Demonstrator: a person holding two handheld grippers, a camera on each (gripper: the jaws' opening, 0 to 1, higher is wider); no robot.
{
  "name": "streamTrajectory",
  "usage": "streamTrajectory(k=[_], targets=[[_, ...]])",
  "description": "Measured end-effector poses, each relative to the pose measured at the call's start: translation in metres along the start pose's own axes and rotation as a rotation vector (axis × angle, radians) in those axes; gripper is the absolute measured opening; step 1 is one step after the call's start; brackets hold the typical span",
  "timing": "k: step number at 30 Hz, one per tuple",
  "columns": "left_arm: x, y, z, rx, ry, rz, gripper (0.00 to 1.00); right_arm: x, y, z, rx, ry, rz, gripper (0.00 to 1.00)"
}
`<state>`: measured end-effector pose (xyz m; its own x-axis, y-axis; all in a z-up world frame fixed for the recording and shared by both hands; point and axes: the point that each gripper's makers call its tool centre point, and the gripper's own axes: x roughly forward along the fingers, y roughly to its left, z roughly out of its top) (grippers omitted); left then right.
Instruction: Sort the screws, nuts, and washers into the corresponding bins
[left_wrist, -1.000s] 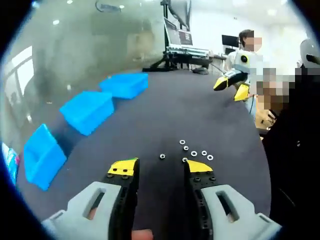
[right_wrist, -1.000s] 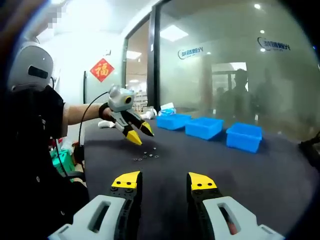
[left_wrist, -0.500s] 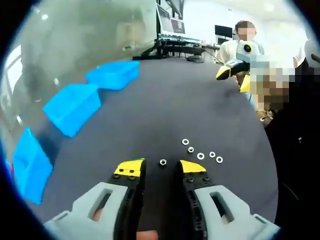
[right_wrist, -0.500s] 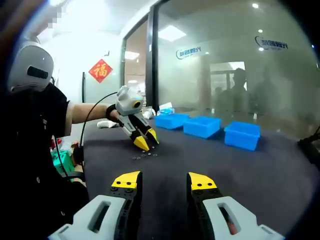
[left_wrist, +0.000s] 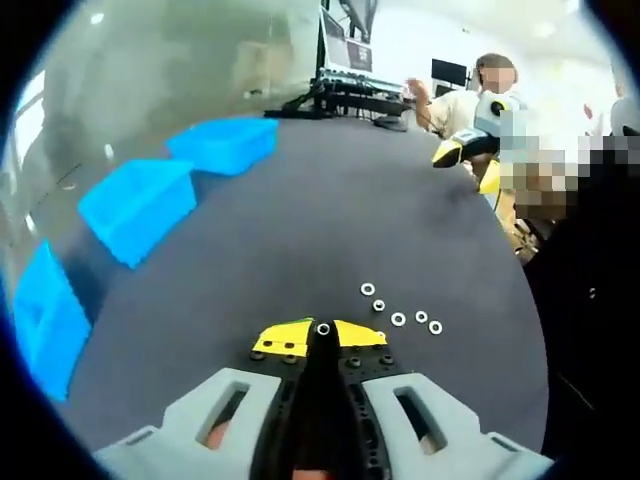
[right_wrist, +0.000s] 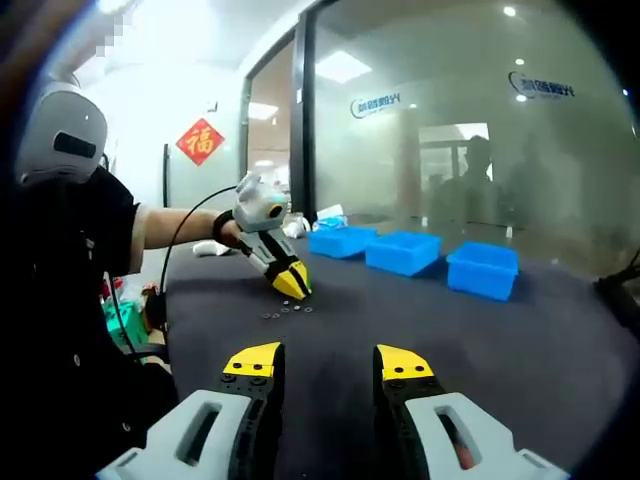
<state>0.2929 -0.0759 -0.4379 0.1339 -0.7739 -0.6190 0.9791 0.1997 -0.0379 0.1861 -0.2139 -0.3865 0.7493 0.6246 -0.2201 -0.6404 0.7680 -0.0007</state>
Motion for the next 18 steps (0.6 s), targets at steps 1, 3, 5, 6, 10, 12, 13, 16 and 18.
streamTrajectory(k=[1, 3, 5, 6, 10, 12, 13, 16, 18], targets=[[0.000, -0.001, 0.000, 0.003, -0.001, 0.003, 0.05, 0.000, 0.000, 0.000, 0.000, 0.000, 0.000, 0.32], [-0.001, -0.002, 0.000, 0.002, -0.007, 0.011, 0.04, 0.000, 0.000, 0.000, -0.003, 0.001, 0.000, 0.32], [-0.003, -0.001, 0.000, 0.007, -0.021, 0.024, 0.03, 0.001, 0.000, 0.001, -0.005, 0.002, -0.001, 0.32], [-0.003, -0.001, 0.001, 0.005, -0.029, 0.030, 0.02, 0.001, -0.001, 0.002, -0.006, 0.001, -0.002, 0.32], [-0.009, 0.006, 0.010, -0.017, -0.112, 0.079, 0.02, 0.001, -0.002, 0.002, -0.010, 0.003, -0.003, 0.32], [-0.015, 0.010, 0.017, -0.025, -0.162, 0.114, 0.02, 0.001, -0.002, 0.002, -0.011, 0.003, -0.003, 0.32], [-0.019, 0.011, 0.020, -0.025, -0.183, 0.134, 0.02, 0.001, -0.002, 0.002, -0.013, 0.004, -0.003, 0.32], [-0.032, 0.010, 0.027, -0.030, -0.239, 0.168, 0.02, 0.000, -0.002, 0.005, -0.016, 0.000, -0.005, 0.32], [-0.042, 0.009, 0.032, -0.027, -0.279, 0.199, 0.02, -0.001, -0.004, 0.006, -0.020, -0.004, -0.011, 0.32]])
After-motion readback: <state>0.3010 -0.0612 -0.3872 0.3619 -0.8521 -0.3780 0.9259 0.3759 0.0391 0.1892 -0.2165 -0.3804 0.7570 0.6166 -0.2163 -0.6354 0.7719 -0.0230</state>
